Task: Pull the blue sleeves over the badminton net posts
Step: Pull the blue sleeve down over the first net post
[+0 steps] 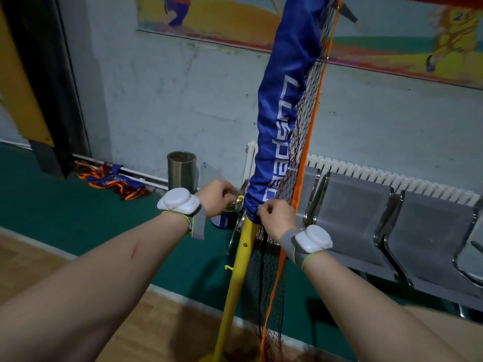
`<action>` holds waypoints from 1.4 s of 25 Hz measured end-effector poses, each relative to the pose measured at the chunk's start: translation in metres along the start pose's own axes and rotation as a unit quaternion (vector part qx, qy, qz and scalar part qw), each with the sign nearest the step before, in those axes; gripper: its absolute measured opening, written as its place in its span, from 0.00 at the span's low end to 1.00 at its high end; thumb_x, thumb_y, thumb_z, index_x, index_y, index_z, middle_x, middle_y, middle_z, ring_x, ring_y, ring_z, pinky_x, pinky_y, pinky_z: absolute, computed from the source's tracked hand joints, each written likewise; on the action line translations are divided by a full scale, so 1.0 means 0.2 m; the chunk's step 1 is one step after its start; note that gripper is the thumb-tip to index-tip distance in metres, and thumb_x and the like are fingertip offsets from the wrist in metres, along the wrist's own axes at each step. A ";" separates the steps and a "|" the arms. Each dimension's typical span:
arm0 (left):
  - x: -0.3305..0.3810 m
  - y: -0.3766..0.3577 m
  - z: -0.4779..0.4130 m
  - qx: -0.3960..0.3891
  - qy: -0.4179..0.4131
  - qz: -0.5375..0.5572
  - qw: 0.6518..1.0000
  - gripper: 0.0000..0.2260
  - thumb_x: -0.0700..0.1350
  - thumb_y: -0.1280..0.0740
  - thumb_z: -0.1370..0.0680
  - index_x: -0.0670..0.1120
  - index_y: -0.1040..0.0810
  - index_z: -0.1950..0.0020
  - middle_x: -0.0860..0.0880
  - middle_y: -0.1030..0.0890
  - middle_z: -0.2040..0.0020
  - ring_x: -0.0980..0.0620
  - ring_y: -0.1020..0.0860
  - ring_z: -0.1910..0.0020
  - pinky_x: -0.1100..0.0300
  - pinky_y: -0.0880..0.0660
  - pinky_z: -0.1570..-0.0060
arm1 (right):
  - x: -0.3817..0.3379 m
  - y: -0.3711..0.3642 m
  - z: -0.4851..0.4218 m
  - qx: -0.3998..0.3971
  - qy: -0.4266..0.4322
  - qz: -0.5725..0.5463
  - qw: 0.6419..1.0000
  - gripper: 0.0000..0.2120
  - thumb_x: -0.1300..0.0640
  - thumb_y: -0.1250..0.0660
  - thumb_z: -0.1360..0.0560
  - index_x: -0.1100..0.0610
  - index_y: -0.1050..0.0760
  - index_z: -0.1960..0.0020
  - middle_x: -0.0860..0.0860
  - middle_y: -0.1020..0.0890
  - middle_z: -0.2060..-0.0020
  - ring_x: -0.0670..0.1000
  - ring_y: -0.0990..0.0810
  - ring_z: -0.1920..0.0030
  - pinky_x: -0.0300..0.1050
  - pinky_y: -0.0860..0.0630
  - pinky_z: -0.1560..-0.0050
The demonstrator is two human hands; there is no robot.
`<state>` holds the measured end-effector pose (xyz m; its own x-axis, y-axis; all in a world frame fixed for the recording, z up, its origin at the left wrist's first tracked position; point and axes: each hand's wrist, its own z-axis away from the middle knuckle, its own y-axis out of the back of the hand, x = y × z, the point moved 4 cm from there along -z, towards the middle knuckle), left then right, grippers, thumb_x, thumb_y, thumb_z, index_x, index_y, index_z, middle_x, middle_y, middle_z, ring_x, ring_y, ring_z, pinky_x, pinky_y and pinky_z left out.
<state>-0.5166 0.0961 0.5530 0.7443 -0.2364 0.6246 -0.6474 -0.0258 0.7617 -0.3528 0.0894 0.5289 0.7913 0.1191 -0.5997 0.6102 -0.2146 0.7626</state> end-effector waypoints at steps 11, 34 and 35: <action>-0.18 0.02 -0.16 -0.023 -0.012 0.020 0.999 0.09 0.41 0.37 0.23 0.40 0.19 0.49 0.39 0.18 0.51 0.40 0.20 0.52 0.57 0.25 0.52 | -0.06 -0.21 0.01 0.012 -0.026 0.009 1.000 0.11 0.56 0.37 0.25 0.58 0.22 0.64 0.58 0.19 0.64 0.58 0.21 0.58 0.46 0.27 0.56; -0.15 -0.24 -0.44 -0.287 0.040 0.187 0.939 0.11 0.43 0.40 0.21 0.39 0.27 0.60 0.43 0.25 0.60 0.52 0.26 0.71 0.67 0.30 0.83 | -0.12 -0.44 0.05 0.188 -0.359 -0.357 0.842 0.16 0.59 0.39 0.23 0.58 0.29 0.69 0.53 0.27 0.79 0.49 0.36 0.84 0.33 0.40 0.81; -0.14 -0.23 -0.45 -0.282 0.040 0.200 0.937 0.10 0.42 0.39 0.22 0.39 0.27 0.60 0.43 0.25 0.62 0.53 0.26 0.72 0.68 0.30 0.83 | -0.14 -0.44 0.05 0.194 -0.367 -0.409 0.813 0.14 0.59 0.39 0.22 0.58 0.29 0.67 0.51 0.28 0.81 0.47 0.37 0.86 0.30 0.43 0.83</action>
<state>-0.4935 0.1908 0.5148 0.4855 -0.0438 0.8731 -0.7039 0.5727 0.4201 -0.4287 0.0950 0.4761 -0.1958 -0.2037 -0.9593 0.7501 -0.6612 -0.0127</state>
